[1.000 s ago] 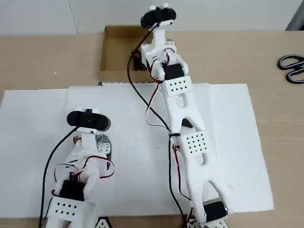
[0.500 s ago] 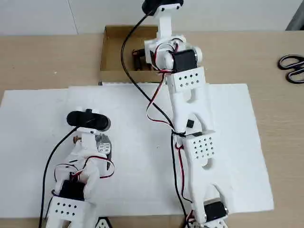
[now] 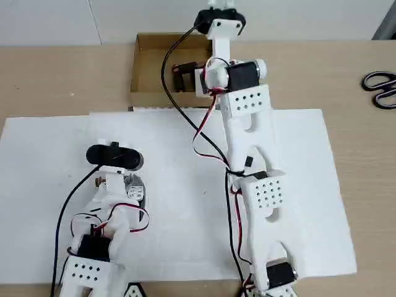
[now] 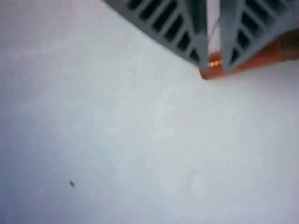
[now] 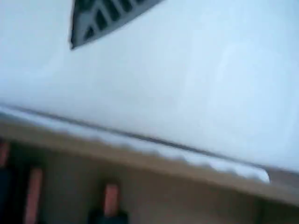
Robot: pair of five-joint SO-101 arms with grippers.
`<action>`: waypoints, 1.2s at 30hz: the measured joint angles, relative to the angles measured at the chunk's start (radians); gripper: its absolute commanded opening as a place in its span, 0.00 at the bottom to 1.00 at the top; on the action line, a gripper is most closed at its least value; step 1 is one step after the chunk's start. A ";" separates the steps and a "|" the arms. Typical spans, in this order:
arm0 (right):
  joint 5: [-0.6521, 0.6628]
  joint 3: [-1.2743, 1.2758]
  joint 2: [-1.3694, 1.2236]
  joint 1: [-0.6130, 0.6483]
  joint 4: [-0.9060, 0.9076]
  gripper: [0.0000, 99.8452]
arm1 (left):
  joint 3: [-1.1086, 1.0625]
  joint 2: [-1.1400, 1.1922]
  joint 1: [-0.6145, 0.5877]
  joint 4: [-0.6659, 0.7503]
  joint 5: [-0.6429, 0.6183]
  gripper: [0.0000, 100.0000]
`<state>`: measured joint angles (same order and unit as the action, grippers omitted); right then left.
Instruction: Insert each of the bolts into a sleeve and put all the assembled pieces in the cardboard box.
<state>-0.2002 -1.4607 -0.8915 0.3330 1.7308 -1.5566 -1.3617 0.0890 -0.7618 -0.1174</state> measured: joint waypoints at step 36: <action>0.628 1.056 0.422 -0.044 0.000 0.30 | 0.000 0.000 0.000 0.000 0.000 0.01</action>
<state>0.4273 -0.4051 -0.4695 0.2885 1.7308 -1.5566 -1.3617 0.0890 -0.7618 -0.1174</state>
